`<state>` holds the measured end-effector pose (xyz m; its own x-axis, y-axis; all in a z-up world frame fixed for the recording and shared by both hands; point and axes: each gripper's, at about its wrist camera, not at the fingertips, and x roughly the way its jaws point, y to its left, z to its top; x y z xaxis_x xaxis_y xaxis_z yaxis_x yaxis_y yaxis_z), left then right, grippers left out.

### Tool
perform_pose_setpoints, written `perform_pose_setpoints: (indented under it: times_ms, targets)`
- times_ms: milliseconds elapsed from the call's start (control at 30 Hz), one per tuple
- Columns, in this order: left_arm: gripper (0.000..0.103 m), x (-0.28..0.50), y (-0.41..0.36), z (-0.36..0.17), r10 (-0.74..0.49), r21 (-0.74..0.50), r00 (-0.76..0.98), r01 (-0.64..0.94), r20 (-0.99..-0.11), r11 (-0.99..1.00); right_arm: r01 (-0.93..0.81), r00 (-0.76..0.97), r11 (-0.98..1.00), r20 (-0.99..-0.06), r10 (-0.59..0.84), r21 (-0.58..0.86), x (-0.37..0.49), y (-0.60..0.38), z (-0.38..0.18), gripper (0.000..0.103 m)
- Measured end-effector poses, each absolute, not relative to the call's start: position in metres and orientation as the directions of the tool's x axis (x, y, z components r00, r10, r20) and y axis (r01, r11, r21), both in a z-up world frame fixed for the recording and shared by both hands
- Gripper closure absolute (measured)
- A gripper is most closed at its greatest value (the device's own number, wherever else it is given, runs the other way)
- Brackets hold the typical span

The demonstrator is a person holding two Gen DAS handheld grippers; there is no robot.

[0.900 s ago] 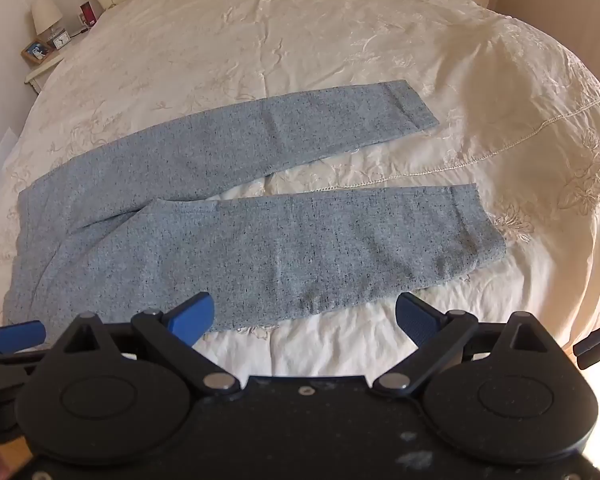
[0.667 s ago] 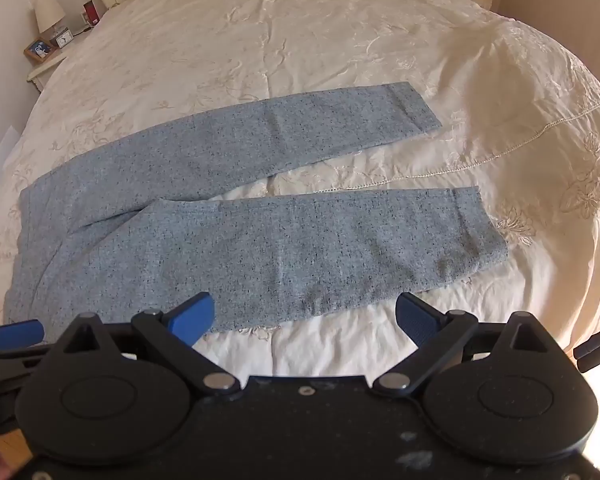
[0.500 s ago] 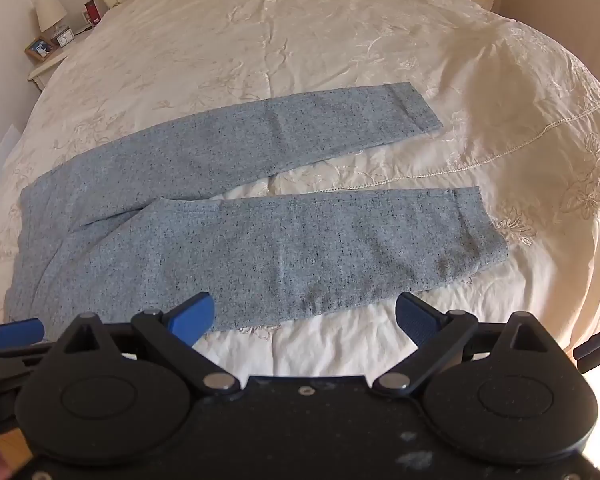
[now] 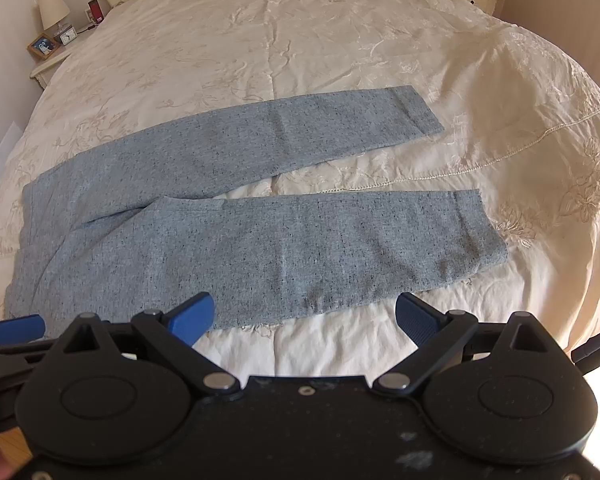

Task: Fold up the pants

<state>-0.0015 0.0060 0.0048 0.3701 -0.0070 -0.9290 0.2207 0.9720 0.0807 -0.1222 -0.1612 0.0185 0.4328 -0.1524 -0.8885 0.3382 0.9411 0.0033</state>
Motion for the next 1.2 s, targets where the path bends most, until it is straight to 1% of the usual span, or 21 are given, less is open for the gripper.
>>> perform_pose_setpoints:
  times_ms: [1200]
  targets:
    - [0.034,-0.008,0.016,0.008,-0.018,0.067,0.379,0.210,-0.925,0.975,0.318,0.445,0.948,-0.882,-0.156,-0.007,-0.131,-0.148,0.025,0.002]
